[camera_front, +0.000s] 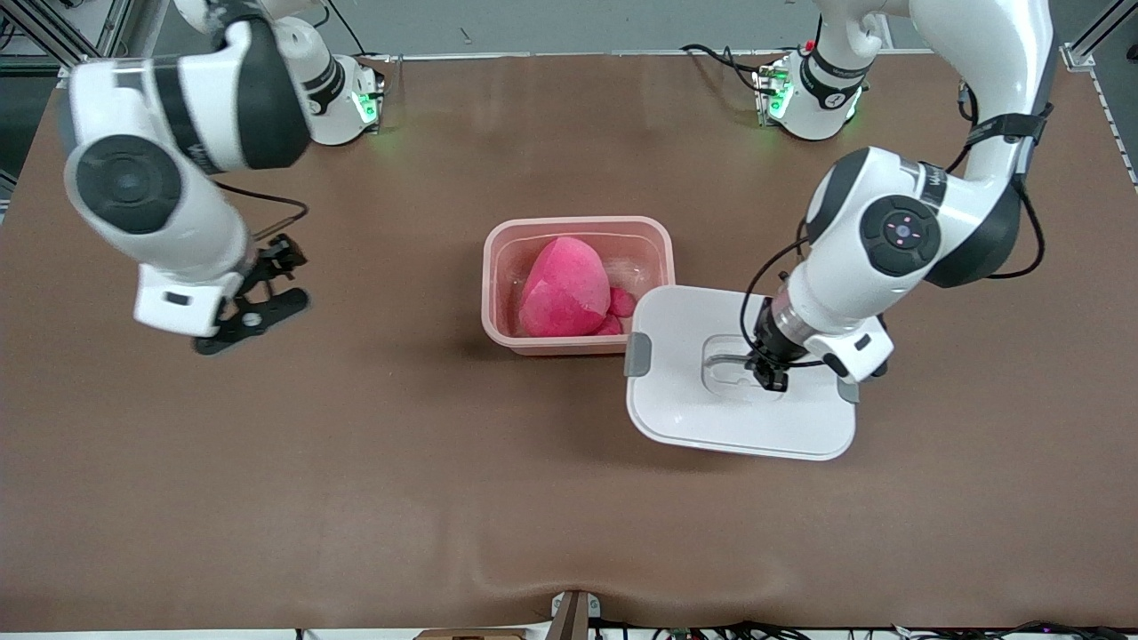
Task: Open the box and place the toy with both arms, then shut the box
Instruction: 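Move the lid over the box with the left gripper while the right gripper withdraws, then lower the lid onto the box and press it down with the left gripper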
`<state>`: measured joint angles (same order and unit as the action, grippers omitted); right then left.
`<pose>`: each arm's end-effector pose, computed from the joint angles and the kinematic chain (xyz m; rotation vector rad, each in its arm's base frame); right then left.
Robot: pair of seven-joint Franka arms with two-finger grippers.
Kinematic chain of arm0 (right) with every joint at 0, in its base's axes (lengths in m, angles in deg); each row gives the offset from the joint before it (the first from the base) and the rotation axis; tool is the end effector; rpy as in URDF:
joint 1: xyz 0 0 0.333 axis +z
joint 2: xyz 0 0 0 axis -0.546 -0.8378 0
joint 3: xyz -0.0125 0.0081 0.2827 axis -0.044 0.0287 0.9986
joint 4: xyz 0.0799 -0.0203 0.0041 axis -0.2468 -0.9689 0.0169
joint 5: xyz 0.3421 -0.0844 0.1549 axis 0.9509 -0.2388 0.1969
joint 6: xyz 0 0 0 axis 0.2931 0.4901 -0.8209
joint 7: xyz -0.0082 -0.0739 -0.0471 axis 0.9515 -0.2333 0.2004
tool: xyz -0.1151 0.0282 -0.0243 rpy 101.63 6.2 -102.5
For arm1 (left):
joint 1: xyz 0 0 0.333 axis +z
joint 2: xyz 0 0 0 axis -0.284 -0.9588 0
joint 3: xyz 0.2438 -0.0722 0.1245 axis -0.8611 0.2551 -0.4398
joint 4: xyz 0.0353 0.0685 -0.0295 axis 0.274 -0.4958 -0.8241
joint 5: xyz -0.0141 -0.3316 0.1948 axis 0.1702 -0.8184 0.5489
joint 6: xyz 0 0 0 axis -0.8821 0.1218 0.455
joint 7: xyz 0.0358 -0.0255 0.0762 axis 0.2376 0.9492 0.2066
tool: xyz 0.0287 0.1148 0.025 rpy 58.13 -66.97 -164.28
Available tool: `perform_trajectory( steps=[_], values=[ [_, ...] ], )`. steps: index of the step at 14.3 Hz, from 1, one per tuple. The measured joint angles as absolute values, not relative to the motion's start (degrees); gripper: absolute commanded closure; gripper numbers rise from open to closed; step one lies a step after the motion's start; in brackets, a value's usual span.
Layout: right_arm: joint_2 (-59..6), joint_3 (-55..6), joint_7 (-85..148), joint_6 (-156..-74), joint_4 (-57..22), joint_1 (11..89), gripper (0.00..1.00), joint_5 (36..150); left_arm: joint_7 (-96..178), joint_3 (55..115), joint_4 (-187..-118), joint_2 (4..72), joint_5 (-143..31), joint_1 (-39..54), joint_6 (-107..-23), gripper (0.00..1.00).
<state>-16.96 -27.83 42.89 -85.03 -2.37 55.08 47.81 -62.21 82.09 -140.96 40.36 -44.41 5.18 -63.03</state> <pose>0.5788 0.1238 0.4849 2.8549 0.7481 -0.3235 0.6026 -0.2772 0.3934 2.2808 2.0271 -0.0410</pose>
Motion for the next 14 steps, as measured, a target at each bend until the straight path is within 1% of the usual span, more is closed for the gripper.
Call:
perform_trajectory(
  steps=[3, 6, 9, 14],
  values=[
    [-10.48, -27.84, 42.23, -89.77, -9.93, 49.13, 0.00, 51.17, -66.72, 82.16, -141.17, 40.35, -42.62, 2.07, -63.00, 1.00],
    [-4.43, -27.87, 41.80, -91.01, -15.36, 43.55, 0.00, 52.64, -69.88, 82.20, -141.19, 40.35, -42.08, -0.35, -63.00, 1.00],
    [-0.99, -27.56, 35.49, -90.93, -16.32, 42.08, 0.00, 53.04, -72.84, 82.22, -141.19, 40.35, -42.04, -2.53, -63.00, 1.00],
    [2.46, -24.70, 22.65, -90.98, -16.14, 42.09, 0.00, 53.86, -77.96, 82.21, -141.22, 40.35, -42.02, -6.03, -62.99, 1.00]
  ],
)
